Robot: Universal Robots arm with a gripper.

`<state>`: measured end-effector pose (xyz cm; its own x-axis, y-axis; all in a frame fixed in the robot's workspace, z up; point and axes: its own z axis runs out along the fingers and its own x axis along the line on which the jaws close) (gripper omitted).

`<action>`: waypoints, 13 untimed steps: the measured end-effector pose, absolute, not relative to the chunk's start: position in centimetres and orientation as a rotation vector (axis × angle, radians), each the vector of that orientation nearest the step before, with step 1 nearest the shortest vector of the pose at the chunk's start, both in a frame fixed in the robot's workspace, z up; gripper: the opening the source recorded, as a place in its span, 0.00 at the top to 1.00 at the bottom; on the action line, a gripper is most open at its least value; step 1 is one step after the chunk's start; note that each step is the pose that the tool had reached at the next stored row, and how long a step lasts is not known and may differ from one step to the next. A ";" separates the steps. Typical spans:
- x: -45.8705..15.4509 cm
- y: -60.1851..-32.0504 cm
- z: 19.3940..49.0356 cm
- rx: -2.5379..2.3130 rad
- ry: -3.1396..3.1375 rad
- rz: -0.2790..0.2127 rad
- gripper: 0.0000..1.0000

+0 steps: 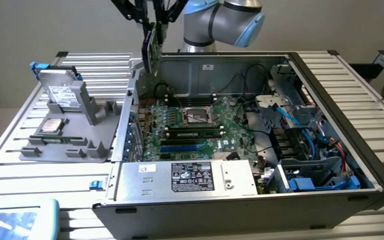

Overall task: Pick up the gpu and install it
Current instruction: 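Pick up the gpu and move the gpu toward the slot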

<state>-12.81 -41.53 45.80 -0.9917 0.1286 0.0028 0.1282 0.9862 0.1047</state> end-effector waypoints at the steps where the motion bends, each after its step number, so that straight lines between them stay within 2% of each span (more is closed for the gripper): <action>1: -12.4 -41.5 45.8 0.202 3.127 0.165 0.73; 13: -6.9 -41.6 45.8 0.201 3.129 0.165 0.73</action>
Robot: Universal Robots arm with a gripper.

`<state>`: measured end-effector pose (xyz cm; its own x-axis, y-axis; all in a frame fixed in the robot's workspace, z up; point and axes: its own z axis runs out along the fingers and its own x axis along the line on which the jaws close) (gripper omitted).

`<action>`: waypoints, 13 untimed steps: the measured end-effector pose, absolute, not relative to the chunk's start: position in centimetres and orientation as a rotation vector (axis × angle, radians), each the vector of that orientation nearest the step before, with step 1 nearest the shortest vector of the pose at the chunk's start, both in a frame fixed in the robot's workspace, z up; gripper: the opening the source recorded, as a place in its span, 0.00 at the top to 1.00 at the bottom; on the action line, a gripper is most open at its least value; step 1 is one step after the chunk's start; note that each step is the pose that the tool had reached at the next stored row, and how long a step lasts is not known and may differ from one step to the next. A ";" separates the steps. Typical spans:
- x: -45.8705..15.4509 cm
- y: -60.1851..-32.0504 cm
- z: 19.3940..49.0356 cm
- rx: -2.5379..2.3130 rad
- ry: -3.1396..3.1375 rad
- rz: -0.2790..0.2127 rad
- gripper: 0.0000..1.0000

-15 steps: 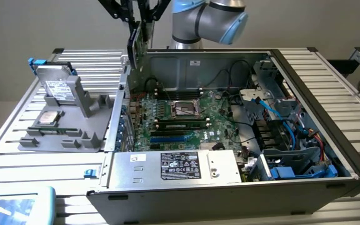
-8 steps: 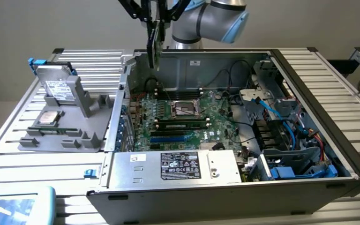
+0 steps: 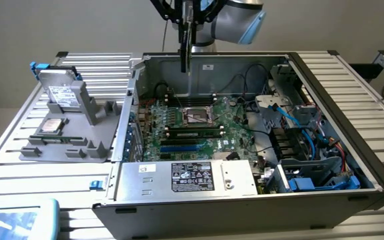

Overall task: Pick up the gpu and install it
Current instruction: 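Pick up the gpu and move the gpu toward the slot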

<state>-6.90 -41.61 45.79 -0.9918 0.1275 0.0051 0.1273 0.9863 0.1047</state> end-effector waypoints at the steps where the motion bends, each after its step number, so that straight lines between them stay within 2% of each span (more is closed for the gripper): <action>1: -6.4 -41.6 45.8 0.200 3.130 0.165 0.73; 13: -4.3 -41.7 45.8 0.200 3.131 0.172 0.73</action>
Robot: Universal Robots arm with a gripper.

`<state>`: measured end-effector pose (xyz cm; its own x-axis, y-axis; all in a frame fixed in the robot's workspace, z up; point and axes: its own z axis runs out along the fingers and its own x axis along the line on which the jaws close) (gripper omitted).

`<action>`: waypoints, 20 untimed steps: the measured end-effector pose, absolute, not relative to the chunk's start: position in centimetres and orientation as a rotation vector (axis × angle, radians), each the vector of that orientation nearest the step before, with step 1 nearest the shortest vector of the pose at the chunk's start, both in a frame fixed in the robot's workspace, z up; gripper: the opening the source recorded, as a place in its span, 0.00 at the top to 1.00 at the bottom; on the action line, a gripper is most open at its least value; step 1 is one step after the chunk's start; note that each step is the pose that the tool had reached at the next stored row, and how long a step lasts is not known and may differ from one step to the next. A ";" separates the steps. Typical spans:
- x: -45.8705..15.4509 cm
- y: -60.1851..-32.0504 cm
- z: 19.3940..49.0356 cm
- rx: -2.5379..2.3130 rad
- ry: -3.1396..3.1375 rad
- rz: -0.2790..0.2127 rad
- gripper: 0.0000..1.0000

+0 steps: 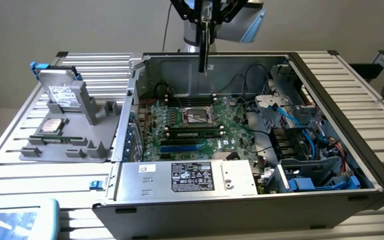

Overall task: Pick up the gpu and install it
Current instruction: 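Pick up the gpu and move the gpu toward the slot, then insert the gpu into the slot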

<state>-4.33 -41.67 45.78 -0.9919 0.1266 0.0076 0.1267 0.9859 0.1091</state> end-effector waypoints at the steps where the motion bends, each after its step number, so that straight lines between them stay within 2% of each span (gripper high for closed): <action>1: -4.3 -41.7 45.7 -0.199 -3.129 -0.172 0.73; 15: -3.9 -41.7 43.3 -0.200 -3.127 -0.170 0.73; 20: -3.9 -41.7 43.2 -0.200 -3.127 -0.169 0.73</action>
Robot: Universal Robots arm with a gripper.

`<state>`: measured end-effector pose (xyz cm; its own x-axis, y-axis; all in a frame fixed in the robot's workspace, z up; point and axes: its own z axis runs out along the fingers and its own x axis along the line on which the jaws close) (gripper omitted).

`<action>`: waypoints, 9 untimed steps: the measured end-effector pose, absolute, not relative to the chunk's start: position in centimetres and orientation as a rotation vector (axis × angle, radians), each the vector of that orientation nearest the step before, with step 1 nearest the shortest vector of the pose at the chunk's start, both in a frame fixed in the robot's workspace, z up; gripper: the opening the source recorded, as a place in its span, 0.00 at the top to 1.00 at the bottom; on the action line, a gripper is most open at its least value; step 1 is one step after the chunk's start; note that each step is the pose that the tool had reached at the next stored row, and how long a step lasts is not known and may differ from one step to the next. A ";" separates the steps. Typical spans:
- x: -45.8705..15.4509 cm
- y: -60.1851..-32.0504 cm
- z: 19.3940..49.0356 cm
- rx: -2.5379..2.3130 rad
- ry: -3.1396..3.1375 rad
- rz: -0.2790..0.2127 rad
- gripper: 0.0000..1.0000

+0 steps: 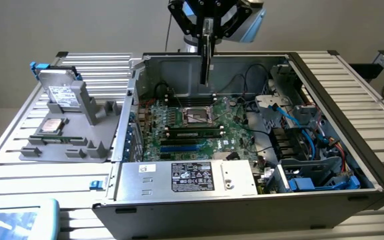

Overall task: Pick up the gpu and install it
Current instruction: 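Insert the gpu into the slot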

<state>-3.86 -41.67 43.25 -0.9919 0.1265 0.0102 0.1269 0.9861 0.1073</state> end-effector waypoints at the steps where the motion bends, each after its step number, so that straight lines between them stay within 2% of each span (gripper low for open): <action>1: -3.9 -41.7 43.2 -0.200 -3.127 -0.169 0.73; 9: -3.8 -41.7 43.2 -0.035 -3.128 -0.171 0.73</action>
<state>-3.84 -41.67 43.22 -0.9997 0.0220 0.0103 0.0230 0.9938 0.1089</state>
